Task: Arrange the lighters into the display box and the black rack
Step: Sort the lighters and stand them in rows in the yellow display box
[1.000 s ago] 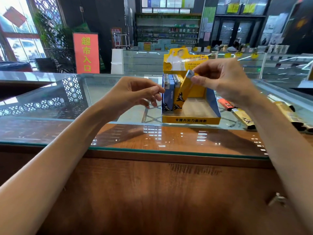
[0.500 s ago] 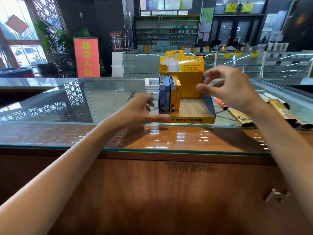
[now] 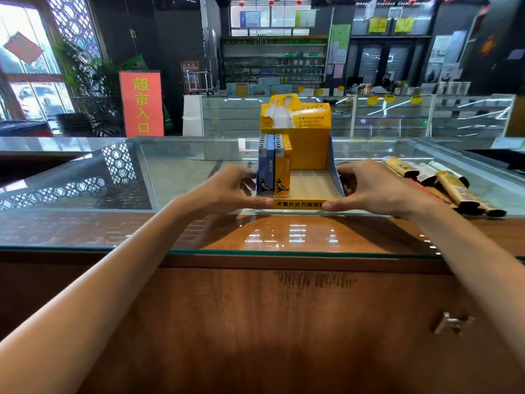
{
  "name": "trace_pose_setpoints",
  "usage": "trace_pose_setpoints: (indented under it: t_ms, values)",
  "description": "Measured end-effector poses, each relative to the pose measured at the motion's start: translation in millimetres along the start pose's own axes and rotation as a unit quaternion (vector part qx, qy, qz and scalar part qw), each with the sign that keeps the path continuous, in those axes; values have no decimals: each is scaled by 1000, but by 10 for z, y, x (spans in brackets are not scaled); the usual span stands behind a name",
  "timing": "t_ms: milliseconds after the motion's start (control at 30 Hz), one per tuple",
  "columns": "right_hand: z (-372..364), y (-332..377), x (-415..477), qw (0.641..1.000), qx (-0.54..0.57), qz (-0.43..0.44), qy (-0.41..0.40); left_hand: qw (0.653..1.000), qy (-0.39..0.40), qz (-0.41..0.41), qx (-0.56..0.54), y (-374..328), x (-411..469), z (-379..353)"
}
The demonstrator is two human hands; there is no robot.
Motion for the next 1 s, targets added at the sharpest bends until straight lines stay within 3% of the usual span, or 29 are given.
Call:
trace_pose_setpoints:
  t_ms: [333,567,700,833,900,1000]
  values:
    - [-521,825,207,999,19,43,3,998,-38,41,-38,370,-658,592]
    - [-573,930,231,997,60,39,25,995,-63,68,-37,508,-783,677]
    - [-410,784,169,996,78,31,14,984,-137,97,54,496,-840,804]
    - [119,426,10,989,143,27,-31,926,-303,27,223,-50,-866,1020]
    - [471,96,-84,985,154,9,-77,932,-310,-21,184,-334,-671,902]
    - [970,-566,-255,974,163,-42,-152,969,-226,-52,85,-586,-129,450]
Point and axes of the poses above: each hand's wrist, its own x-axis towards the middle knuckle, its own z-axis out of the back of the hand, y = z × x, the point moved 9 cm from there along x, towards the middle knuckle, and after that the axes turned 13 degrees about -z, right-handed, at the moved point
